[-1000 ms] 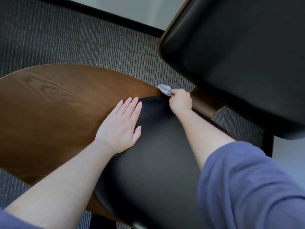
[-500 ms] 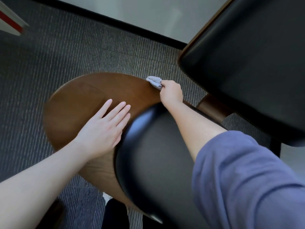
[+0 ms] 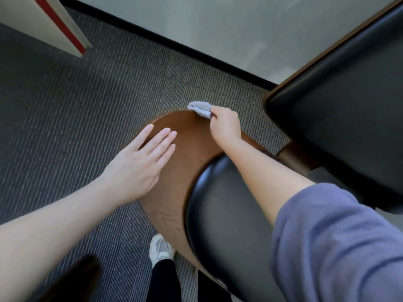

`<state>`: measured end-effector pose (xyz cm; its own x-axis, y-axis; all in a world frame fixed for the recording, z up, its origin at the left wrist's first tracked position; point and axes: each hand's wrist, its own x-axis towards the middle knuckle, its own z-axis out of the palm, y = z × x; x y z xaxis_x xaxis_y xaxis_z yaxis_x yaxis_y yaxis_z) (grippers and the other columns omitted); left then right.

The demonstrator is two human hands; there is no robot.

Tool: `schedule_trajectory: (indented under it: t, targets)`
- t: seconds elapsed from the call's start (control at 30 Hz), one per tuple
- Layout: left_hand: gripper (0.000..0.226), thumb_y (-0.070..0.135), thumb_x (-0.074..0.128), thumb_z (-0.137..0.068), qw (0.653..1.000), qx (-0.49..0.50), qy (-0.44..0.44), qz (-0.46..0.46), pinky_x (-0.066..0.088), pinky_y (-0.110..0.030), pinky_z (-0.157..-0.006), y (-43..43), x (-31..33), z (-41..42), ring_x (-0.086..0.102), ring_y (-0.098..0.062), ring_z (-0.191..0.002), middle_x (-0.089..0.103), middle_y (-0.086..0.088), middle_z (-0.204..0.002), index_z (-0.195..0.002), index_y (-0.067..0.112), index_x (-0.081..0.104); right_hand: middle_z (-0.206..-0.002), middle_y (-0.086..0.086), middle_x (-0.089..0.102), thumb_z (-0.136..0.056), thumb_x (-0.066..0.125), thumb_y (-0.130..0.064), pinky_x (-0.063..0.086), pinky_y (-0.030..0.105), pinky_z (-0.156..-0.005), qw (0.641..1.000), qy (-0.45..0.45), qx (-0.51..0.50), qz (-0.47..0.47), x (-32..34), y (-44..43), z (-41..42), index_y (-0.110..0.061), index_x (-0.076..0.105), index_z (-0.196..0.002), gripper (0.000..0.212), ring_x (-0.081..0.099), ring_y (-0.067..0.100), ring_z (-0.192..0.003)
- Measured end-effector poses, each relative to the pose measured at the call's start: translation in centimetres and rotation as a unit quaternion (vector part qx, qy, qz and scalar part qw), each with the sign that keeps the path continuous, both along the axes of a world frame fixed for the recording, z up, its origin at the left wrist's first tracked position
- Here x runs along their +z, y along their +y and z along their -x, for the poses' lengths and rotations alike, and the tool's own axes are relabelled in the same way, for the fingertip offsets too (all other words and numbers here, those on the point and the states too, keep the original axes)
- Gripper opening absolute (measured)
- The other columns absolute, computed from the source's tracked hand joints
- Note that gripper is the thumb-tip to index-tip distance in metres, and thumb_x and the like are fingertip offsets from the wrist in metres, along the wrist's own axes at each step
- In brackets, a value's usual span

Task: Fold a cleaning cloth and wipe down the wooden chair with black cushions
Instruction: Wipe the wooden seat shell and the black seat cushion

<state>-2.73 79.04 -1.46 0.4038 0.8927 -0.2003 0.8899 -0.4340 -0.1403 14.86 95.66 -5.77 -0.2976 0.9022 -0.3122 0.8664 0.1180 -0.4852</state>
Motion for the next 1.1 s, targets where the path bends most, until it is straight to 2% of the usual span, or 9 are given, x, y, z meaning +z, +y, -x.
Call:
schedule_trajectory:
  t: [0.1, 0.17, 0.3, 0.37, 0.5, 0.63, 0.8, 0.87, 1.1]
  targets:
    - [0.064, 0.028, 0.034, -0.095, 0.997, 0.068, -0.030, 0.000, 0.011, -0.058, -0.120, -1.0, 1.2, 1.1, 0.014, -0.035, -0.149, 0.011, -0.023, -0.161, -0.150, -0.004, 0.027, -0.067, 0.000, 0.049, -0.095, 0.043, -0.005, 0.025, 0.027, -0.057, 0.998, 0.036, 0.052, -0.003, 1.4, -0.9, 1.3, -0.017, 0.050, -0.069, 0.029, 0.048, 0.019, -0.068]
    - [0.066, 0.030, 0.042, -0.098, 0.983, 0.161, -0.094, 0.010, 0.015, -0.054, -0.119, -1.4, 2.0, 1.7, 0.013, -0.032, -0.150, 0.008, -0.019, -0.162, -0.152, -0.001, 0.021, -0.068, 0.004, 0.054, -0.095, 0.043, -0.004, 0.032, 0.032, -0.059, 0.998, 0.040, 0.057, -0.010, 1.9, -1.2, 1.6, -0.016, 0.049, -0.072, 0.027, 0.051, 0.022, -0.067]
    - [0.068, 0.032, 0.045, -0.100, 0.835, 0.411, -0.361, 0.052, 0.009, -0.033, -0.120, 0.3, 3.5, 2.8, 0.008, -0.015, -0.151, 0.007, -0.005, -0.164, -0.156, 0.009, 0.014, -0.076, 0.004, 0.062, -0.090, 0.044, -0.004, 0.046, 0.042, -0.066, 0.988, 0.106, 0.109, -0.020, 2.8, -2.1, 2.9, -0.007, 0.066, -0.088, 0.022, 0.058, 0.024, -0.073]
    - [0.058, 0.021, 0.040, -0.103, 0.801, 0.439, -0.405, 0.044, 0.008, -0.021, -0.117, 2.1, 3.6, 3.3, 0.012, -0.011, -0.150, 0.015, -0.001, -0.163, -0.156, 0.012, 0.018, -0.091, 0.000, 0.066, -0.088, 0.042, -0.006, 0.049, 0.041, -0.075, 0.979, 0.135, 0.152, -0.022, 3.3, -2.5, 3.5, -0.010, 0.069, -0.097, 0.028, 0.060, 0.021, -0.086]
    - [0.042, 0.010, 0.043, -0.100, 0.825, 0.383, -0.412, 0.053, 0.025, -0.018, -0.108, 4.4, 3.7, 3.4, 0.041, -0.015, -0.137, 0.050, -0.001, -0.146, -0.141, 0.014, 0.051, -0.113, -0.001, 0.057, -0.089, 0.047, -0.006, 0.050, 0.044, -0.084, 0.966, 0.158, 0.202, -0.044, 3.6, -2.9, 4.1, -0.020, 0.072, -0.108, 0.034, 0.054, 0.023, -0.104]
    - [0.027, 0.016, 0.046, -0.097, 0.832, 0.368, -0.412, 0.051, 0.046, -0.028, -0.078, 4.7, 3.6, 3.0, 0.061, -0.012, -0.088, 0.069, 0.006, -0.094, -0.108, 0.021, 0.070, -0.114, -0.003, 0.060, -0.089, 0.048, -0.006, 0.047, 0.041, -0.093, 0.968, 0.160, 0.195, -0.019, 4.0, -3.0, 4.0, -0.024, 0.070, -0.114, 0.039, 0.055, 0.018, -0.110]
    - [0.026, 0.020, 0.053, -0.097, 0.840, 0.347, -0.414, 0.048, 0.047, -0.030, -0.082, 5.3, 3.9, 3.2, 0.064, -0.019, -0.092, 0.072, -0.005, -0.100, -0.094, 0.006, 0.074, -0.126, -0.005, 0.062, -0.087, 0.041, 0.001, 0.027, 0.002, -0.100, 0.972, 0.171, 0.153, 0.054, 5.4, -2.7, 3.3, -0.015, 0.068, -0.120, 0.045, 0.049, 0.004, -0.120]
    - [0.024, 0.024, 0.058, -0.096, 0.843, 0.354, -0.400, 0.060, 0.046, -0.026, -0.081, 6.1, 4.2, 3.4, 0.064, -0.017, -0.092, 0.072, -0.001, -0.098, -0.093, 0.008, 0.075, -0.134, -0.007, 0.059, -0.090, 0.041, -0.001, 0.021, -0.002, -0.098, 0.976, 0.147, 0.143, 0.067, 5.6, -2.7, 3.1, -0.017, 0.065, -0.125, 0.045, 0.046, 0.005, -0.126]
    - [0.016, 0.025, 0.075, -0.084, 0.828, 0.394, -0.392, 0.071, 0.049, -0.027, -0.074, 4.3, 4.6, 4.1, 0.061, -0.013, -0.080, 0.068, 0.001, -0.084, -0.084, 0.009, 0.072, -0.139, -0.005, 0.056, -0.093, 0.047, -0.005, 0.028, 0.023, -0.114, 0.970, 0.160, 0.174, 0.052, 6.7, -4.4, 3.9, -0.019, 0.065, -0.127, 0.041, 0.045, 0.010, -0.133]
